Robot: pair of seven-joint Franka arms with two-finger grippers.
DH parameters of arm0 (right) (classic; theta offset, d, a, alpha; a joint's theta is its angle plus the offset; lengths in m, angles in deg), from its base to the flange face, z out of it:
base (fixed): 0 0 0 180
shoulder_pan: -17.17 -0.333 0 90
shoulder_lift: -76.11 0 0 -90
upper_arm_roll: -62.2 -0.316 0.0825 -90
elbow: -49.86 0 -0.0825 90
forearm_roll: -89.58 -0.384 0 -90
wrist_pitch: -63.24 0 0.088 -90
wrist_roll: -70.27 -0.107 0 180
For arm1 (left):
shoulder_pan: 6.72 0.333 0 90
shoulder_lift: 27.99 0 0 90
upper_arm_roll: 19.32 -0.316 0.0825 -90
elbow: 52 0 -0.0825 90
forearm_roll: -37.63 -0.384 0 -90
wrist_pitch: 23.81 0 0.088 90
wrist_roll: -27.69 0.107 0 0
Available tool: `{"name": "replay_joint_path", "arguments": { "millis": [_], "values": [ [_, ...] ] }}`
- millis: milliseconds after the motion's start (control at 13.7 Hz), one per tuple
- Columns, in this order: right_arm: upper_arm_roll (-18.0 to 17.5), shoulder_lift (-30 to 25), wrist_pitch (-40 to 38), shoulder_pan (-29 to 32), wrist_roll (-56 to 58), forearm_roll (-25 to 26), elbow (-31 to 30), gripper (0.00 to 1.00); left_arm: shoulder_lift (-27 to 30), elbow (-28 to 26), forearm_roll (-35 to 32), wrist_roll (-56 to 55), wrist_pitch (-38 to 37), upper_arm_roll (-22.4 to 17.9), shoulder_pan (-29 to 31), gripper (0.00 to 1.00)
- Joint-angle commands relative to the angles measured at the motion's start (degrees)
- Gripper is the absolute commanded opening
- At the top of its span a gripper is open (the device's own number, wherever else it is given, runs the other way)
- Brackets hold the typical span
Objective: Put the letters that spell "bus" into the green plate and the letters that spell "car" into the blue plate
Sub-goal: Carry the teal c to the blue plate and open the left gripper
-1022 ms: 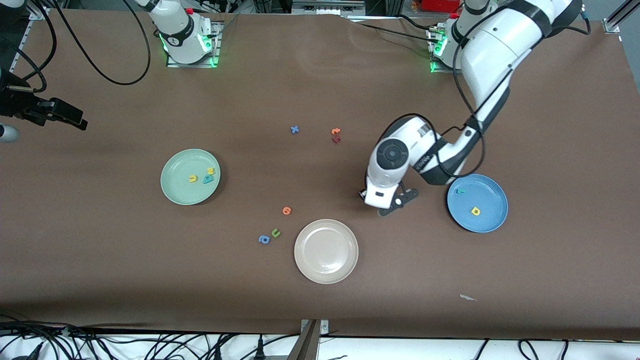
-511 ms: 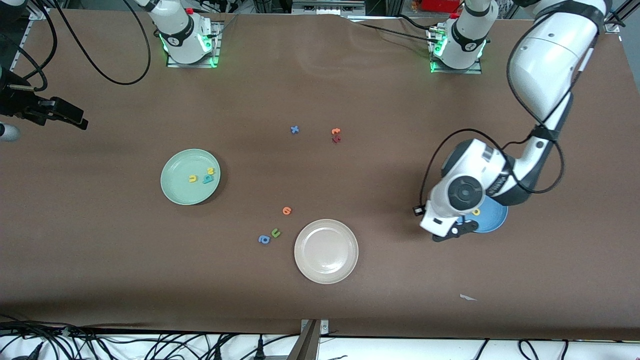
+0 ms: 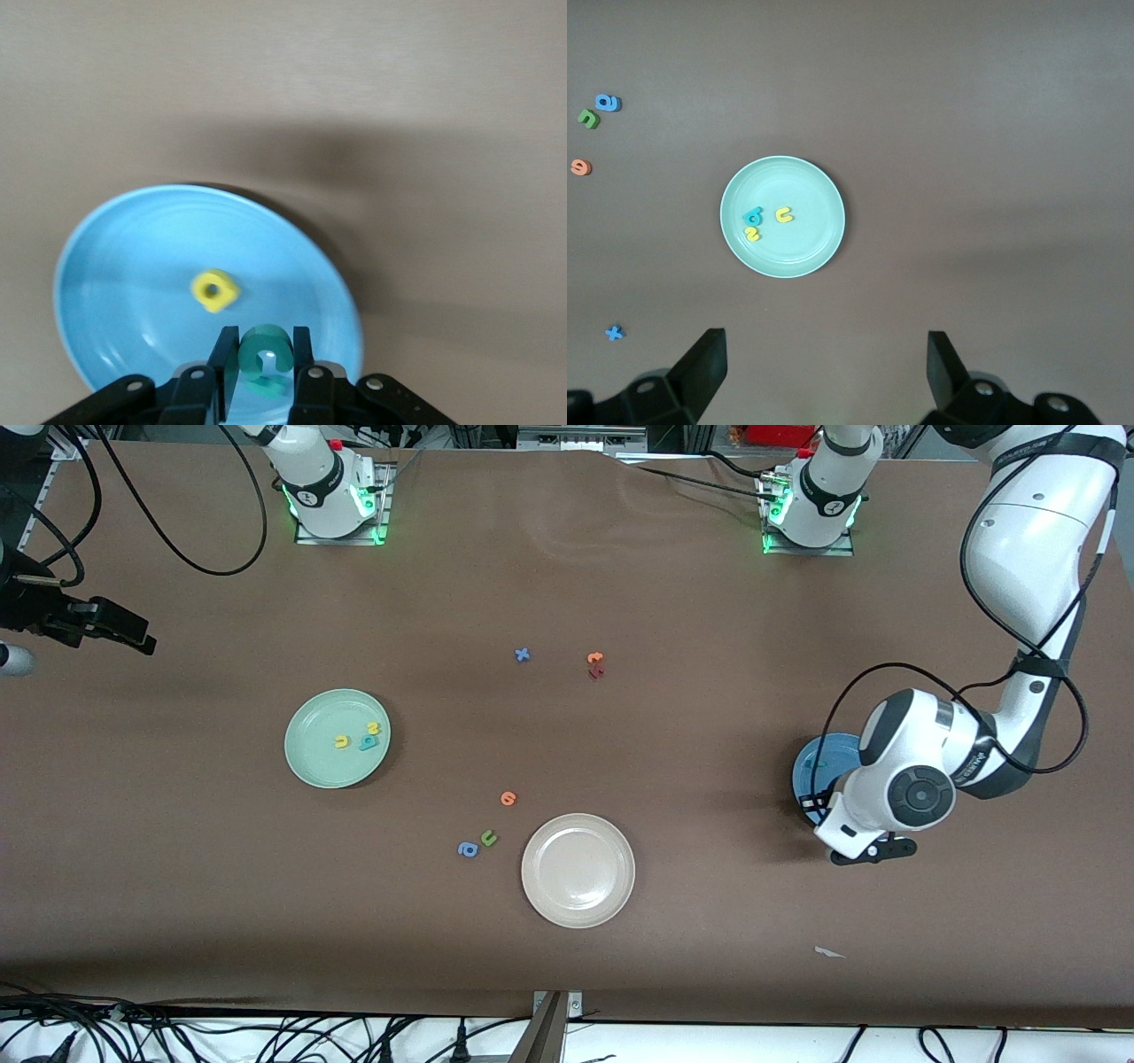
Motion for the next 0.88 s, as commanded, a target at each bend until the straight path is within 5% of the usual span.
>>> {"name": "replay_joint_path", "arguments": {
  "millis": [0, 73, 803],
  "values": [
    [-0.3, -0.8, -0.7, 0.2, 0.3, -0.3, 0.0, 1.00, 0.9, -0.4, 0.4, 6.7, -1.2, -1.9, 0.0, 0.62],
    [-0.3, -0.8, -0.7, 0.2, 0.3, -0.3, 0.0, 1.00, 1.0, -0.3, 0.5, 9.2, -1.2, -2.1, 0.4, 1.00],
    [-0.6, -0.8, -0.7, 0.2, 0.2, 0.0, 0.0, 1.00, 6.9, 0.1, 1.5, 9.7, -8.4, -1.3, 2.2, 1.00]
  ]
}}
